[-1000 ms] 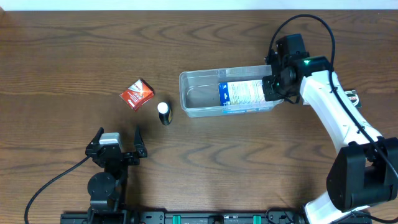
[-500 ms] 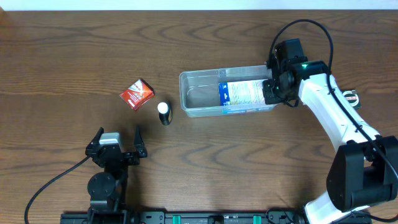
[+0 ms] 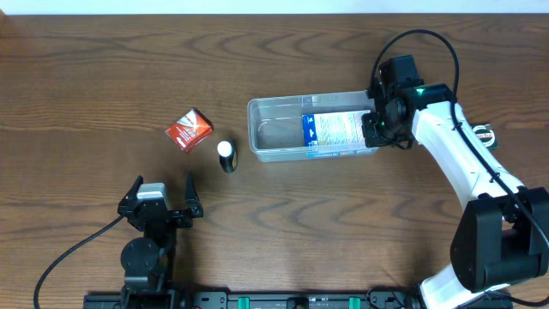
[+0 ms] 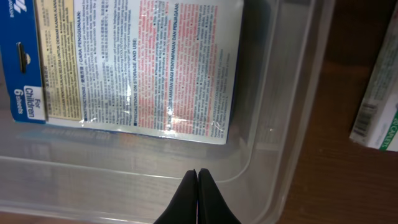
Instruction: Pack container
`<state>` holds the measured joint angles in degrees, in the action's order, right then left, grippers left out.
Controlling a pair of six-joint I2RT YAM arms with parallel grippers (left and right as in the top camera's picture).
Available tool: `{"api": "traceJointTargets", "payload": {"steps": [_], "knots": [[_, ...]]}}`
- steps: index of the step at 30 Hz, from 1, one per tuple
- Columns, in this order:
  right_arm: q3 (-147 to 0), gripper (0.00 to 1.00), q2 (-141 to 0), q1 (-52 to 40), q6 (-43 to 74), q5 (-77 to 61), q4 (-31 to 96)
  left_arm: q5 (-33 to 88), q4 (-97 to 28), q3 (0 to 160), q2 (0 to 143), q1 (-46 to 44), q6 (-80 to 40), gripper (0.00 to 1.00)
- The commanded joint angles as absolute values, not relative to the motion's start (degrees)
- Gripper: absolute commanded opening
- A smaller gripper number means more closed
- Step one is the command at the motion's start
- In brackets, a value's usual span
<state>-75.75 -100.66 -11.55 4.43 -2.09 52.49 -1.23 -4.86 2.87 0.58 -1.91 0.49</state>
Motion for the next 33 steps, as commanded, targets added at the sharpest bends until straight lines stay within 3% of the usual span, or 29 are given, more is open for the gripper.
{"api": "traceJointTargets", "payload": {"steps": [1, 14, 24, 30, 33], "knots": [[-75.3, 0.01, -100.7, -12.1, 5.3, -3.5, 53.2, -0.6, -5.7, 1.1, 0.2, -1.5, 1.5, 0.98], [-76.7, 0.01, -100.6, -11.8, 5.1, -3.3, 51.4, -0.6, -5.7, 1.1, 0.2, -1.5, 1.5, 0.98], [-93.4, 0.02, -96.6, -5.7, 3.6, 4.3, 55.3, -0.6, -5.7, 1.1, 0.2, -1.5, 1.5, 0.98], [-95.1, 0.1, -96.9, 3.5, 3.6, 5.8, 56.4, -0.6, -5.7, 1.1, 0.2, -1.5, 1.5, 0.98], [-93.6, 0.25, -97.2, 7.5, 3.6, 5.1, 56.1, -0.6, -5.7, 1.1, 0.2, -1.5, 1.5, 0.98]]}}
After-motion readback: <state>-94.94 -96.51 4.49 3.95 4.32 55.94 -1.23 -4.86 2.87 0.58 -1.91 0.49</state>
